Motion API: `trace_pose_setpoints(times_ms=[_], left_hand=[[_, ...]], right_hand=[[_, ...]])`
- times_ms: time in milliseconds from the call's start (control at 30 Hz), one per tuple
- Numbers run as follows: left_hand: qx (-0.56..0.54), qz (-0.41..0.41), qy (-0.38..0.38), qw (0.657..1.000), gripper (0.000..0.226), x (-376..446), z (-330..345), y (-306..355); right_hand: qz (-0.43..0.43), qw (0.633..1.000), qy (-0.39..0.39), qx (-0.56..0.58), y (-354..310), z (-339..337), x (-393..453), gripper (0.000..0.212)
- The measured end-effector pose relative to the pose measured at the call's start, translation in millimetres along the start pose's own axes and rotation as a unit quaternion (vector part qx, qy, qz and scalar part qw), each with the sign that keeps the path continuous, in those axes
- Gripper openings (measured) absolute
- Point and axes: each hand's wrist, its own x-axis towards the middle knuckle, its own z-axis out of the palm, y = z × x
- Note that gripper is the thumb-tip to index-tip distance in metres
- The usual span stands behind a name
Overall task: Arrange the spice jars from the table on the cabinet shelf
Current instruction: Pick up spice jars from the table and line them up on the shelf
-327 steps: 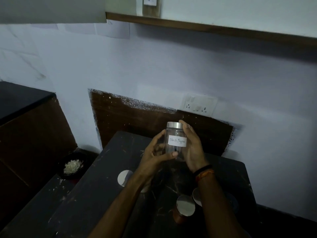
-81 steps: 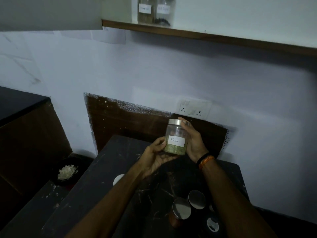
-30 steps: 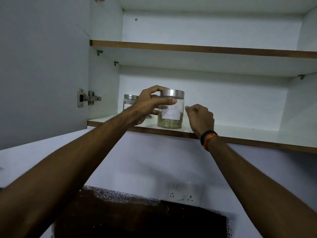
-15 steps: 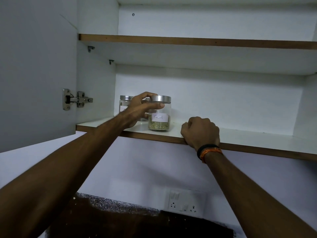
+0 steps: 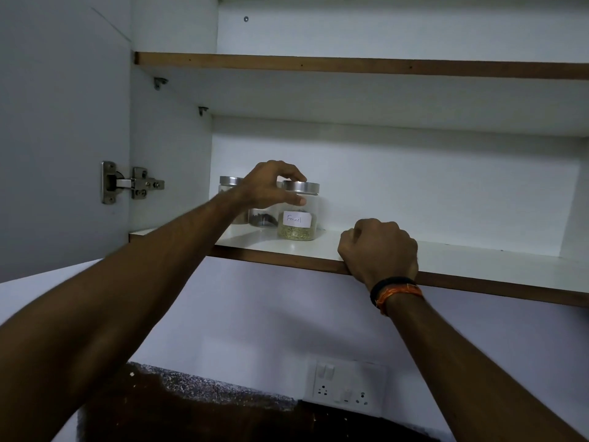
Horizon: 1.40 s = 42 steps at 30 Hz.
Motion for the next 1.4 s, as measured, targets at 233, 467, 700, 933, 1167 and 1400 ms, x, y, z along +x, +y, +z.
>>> trace_pose_setpoints(times_ms=[233,467,700,933,1167,1400], left_hand=[[0.061,0.012,-0.035,0.997,0.045,17.8,7.7,-9.1],[0.114,0.012,-0.037,0.993,0.041,35.0,19.9,-28.4],[0.127,0.005,-0.036,0.991,0.04,45.0,26.2,-40.3],[0.132,0.005,-0.022,0.991,0.042,48.6,35.9,-51.7],[0.124,0.006,-0.002,0.992,0.042,50.4,44.6,-56.2],[0.125,-0.006,-0.011,0.992,0.042,52.1,43.8,-55.4]], right_hand=[[0.0,1.0,0.011,0.005,0.1,0.2,0.0,0.033],[0.001,1.0,0.011,0.006,-0.5,-0.1,-1.6,0.031],[-0.002,1.0,0.011,0.003,-0.9,0.0,-2.3,0.033],[-0.009,1.0,0.013,0.006,-1.6,-0.9,-3.3,0.034],[-0.005,1.0,0.018,0.0,-1.4,1.6,-3.8,0.03],[-0.004,1.0,0.026,0.001,0.6,4.6,-2.4,0.029]])
